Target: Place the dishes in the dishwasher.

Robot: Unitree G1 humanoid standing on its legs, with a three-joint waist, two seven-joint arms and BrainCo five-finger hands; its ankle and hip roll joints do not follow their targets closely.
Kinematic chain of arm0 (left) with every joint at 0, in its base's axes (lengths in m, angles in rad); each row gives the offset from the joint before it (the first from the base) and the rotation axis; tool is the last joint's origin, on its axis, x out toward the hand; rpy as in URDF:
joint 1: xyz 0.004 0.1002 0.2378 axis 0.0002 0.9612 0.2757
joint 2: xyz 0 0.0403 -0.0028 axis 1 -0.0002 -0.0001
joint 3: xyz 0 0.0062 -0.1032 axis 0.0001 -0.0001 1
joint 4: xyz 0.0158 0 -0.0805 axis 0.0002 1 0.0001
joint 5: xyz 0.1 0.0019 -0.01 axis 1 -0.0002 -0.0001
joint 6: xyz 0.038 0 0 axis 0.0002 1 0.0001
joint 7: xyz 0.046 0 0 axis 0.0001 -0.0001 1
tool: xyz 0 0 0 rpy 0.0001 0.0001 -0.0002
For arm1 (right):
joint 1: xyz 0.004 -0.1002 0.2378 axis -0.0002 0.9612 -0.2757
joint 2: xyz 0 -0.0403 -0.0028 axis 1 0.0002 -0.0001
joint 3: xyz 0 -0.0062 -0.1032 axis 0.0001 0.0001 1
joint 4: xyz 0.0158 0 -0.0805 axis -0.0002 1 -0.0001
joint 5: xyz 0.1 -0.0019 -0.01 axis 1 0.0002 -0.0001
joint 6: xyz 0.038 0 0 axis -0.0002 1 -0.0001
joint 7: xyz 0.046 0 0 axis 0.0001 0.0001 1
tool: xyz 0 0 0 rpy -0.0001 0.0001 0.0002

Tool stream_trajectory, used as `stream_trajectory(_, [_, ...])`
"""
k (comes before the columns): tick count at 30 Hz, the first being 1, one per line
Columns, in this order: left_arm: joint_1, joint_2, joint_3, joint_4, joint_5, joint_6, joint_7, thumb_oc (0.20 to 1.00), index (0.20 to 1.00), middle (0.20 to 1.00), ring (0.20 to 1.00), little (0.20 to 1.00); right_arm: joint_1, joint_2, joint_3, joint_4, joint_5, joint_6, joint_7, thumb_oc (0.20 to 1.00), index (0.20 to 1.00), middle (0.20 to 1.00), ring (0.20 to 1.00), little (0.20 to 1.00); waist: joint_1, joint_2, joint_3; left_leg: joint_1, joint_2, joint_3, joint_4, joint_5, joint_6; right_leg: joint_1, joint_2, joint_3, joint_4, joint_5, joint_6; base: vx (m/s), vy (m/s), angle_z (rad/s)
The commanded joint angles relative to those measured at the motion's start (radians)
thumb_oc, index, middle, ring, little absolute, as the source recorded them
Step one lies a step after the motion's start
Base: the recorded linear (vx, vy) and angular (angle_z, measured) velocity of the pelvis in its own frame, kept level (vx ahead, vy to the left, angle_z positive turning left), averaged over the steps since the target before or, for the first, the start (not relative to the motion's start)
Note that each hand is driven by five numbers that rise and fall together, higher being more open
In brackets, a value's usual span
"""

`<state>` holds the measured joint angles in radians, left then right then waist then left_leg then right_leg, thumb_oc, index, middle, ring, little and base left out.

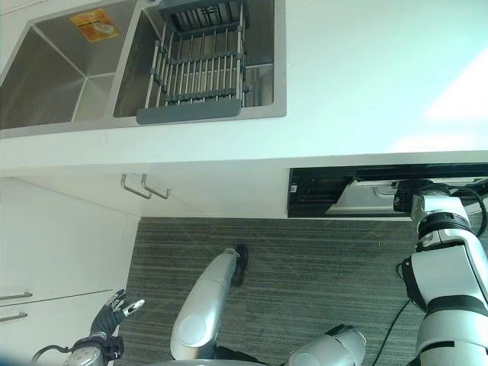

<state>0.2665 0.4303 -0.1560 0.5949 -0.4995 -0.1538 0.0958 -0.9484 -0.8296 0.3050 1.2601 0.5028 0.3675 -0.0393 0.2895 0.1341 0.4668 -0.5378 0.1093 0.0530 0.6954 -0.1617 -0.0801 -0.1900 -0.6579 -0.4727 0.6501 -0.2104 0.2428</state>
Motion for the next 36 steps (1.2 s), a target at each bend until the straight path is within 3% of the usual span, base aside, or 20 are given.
stream_trajectory(1, [-0.010,0.084,0.005,-0.017,-0.012,-0.030,0.022,1.000,1.000,1.000,1.000,1.000,-0.325,-0.096,0.037,-0.098,0.023,-0.171,-0.026,0.200,0.200,0.200,0.200,0.200,0.096,-0.003,-0.046,0.091,0.100,-0.020,-0.135,0.054,-0.095,-0.052,0.009,0.049,0.073,-0.005,-0.052,0.00,0.000,0.00])
stream_trajectory(5, [-0.009,0.081,0.008,-0.031,-0.012,-0.034,0.029,1.000,1.000,1.000,1.000,1.000,-0.270,-0.097,0.010,-0.122,0.057,-0.194,-0.022,0.200,0.200,0.200,0.200,0.200,0.087,-0.005,-0.041,0.088,0.103,-0.017,-0.137,0.057,-0.090,-0.049,0.023,0.050,0.056,0.004,-0.055,-0.04,-0.030,0.01])
stream_trajectory(11, [-0.019,0.071,0.015,-0.024,-0.011,-0.041,0.041,1.000,1.000,1.000,1.000,1.000,-0.115,-0.061,-0.054,-0.197,0.043,-0.174,0.021,0.200,0.200,0.200,0.200,0.200,0.063,-0.022,-0.042,0.111,0.110,-0.002,-0.174,0.075,-0.086,-0.024,0.052,0.047,-0.003,0.029,-0.056,-0.03,-0.030,-0.03])
stream_trajectory(14, [-0.039,0.064,0.025,-0.019,-0.008,-0.033,0.053,1.000,1.000,1.000,1.000,1.000,0.031,-0.027,-0.093,-0.250,0.033,-0.174,0.035,0.200,0.200,0.200,0.200,0.200,0.041,-0.042,-0.046,0.134,0.120,0.003,-0.212,0.093,-0.085,0.013,0.083,0.043,-0.087,0.061,-0.052,-0.06,-0.046,-0.04])
stream_trajectory(17, [-0.065,0.053,0.036,0.004,-0.006,-0.032,0.060,1.000,1.000,1.000,1.000,1.000,0.206,0.030,-0.143,-0.283,0.043,-0.189,0.064,0.200,0.200,0.200,0.200,0.200,0.015,-0.076,-0.071,0.169,0.120,0.011,-0.298,0.147,-0.076,0.078,0.137,0.034,-0.245,0.142,-0.054,-0.05,-0.048,-0.23])
stream_trajectory(20, [-0.084,0.048,0.046,0.031,-0.012,-0.049,0.065,1.000,1.000,1.000,1.000,1.000,0.336,0.075,-0.167,-0.310,0.044,-0.219,0.080,0.200,0.200,0.200,0.200,0.200,-0.006,-0.109,-0.092,0.208,0.118,0.026,-0.365,0.164,-0.074,0.136,0.181,0.040,-0.367,0.198,-0.047,-0.07,-0.119,-0.04])
stream_trajectory(21, [-0.104,0.047,0.061,0.050,-0.011,-0.049,0.074,1.000,1.000,1.000,1.000,1.000,0.432,0.120,-0.187,-0.323,0.028,-0.261,0.092,0.200,0.200,0.200,0.200,0.200,-0.023,-0.134,-0.111,0.239,0.117,0.038,-0.418,0.174,-0.070,0.167,0.217,0.051,-0.433,0.221,-0.045,-0.12,-0.189,-0.04])
stream_trajectory(23, [-0.116,0.047,0.066,0.059,-0.002,-0.044,0.081,1.000,1.000,1.000,1.000,1.000,0.486,0.149,-0.187,-0.331,0.048,-0.270,0.101,0.200,0.200,0.200,0.200,0.200,-0.036,-0.145,-0.125,0.257,0.115,0.039,-0.448,0.184,-0.067,0.180,0.247,0.071,-0.463,0.225,-0.044,-0.10,-0.212,-0.12])
stream_trajectory(26, [-0.153,0.044,0.056,0.110,0.000,-0.019,0.073,1.000,1.000,1.000,1.000,1.000,0.617,0.241,-0.190,-0.330,0.056,-0.296,0.108,0.200,0.200,0.200,0.200,0.200,-0.099,-0.162,-0.166,0.309,0.113,-0.009,-0.543,0.222,-0.052,0.175,0.391,0.213,-0.501,0.171,-0.062,-0.10,-0.284,0.07])
stream_trajectory(28, [-0.166,0.036,0.058,0.137,-0.006,-0.001,0.032,1.000,1.000,1.000,1.000,1.000,0.676,0.269,-0.199,-0.327,0.031,-0.313,0.109,0.200,0.200,0.200,0.200,0.200,-0.122,-0.162,-0.184,0.321,0.112,-0.049,-0.580,0.245,-0.053,0.177,0.447,0.266,-0.506,0.138,-0.086,-0.11,-0.279,0.61])
stream_trajectory(31, [-0.148,-0.026,0.110,0.224,-0.030,0.012,-0.039,1.000,1.000,1.000,1.000,1.000,0.772,0.327,-0.202,-0.305,-0.072,-0.296,0.141,0.200,0.200,0.200,0.200,0.200,-0.132,-0.148,-0.219,0.354,0.173,-0.062,-0.694,0.352,-0.099,0.242,0.504,0.236,-0.548,0.117,-0.122,-0.13,-0.245,0.76])
stream_trajectory(32, [-0.146,-0.051,0.132,0.265,-0.025,0.002,-0.061,1.000,1.000,1.000,1.000,1.000,0.802,0.346,-0.191,-0.291,-0.099,-0.300,0.140,0.200,0.200,0.200,0.200,0.200,-0.133,-0.142,-0.222,0.344,0.190,-0.059,-0.700,0.422,-0.116,0.279,0.527,0.222,-0.574,0.109,-0.133,-0.14,-0.175,0.16])
stream_trajectory(33, [-0.148,-0.059,0.135,0.285,-0.025,-0.002,-0.070,1.000,1.000,1.000,1.000,1.000,0.819,0.356,-0.192,-0.283,-0.096,-0.308,0.137,0.200,0.200,0.200,0.200,0.200,-0.136,-0.143,-0.222,0.333,0.195,-0.048,-0.684,0.439,-0.119,0.292,0.533,0.210,-0.583,0.106,-0.137,-0.18,-0.190,0.15])
stream_trajectory(34, [-0.155,-0.072,0.141,0.315,-0.037,0.010,-0.085,1.000,1.000,1.000,1.000,1.000,0.841,0.376,-0.191,-0.269,-0.087,-0.303,0.134,0.200,0.200,0.200,0.200,0.200,-0.143,-0.146,-0.222,0.318,0.202,-0.025,-0.653,0.447,-0.122,0.307,0.538,0.188,-0.592,0.102,-0.144,-0.21,-0.183,0.28])
stream_trajectory(36, [-0.174,-0.105,0.165,0.381,-0.040,0.066,-0.109,1.000,1.000,1.000,1.000,1.000,0.873,0.412,-0.190,-0.234,-0.144,-0.308,0.115,0.200,0.200,0.200,0.200,0.200,-0.175,-0.166,-0.220,0.362,0.202,0.093,-0.579,0.352,-0.095,0.306,0.521,0.134,-0.597,0.119,-0.163,-0.27,-0.150,0.36])
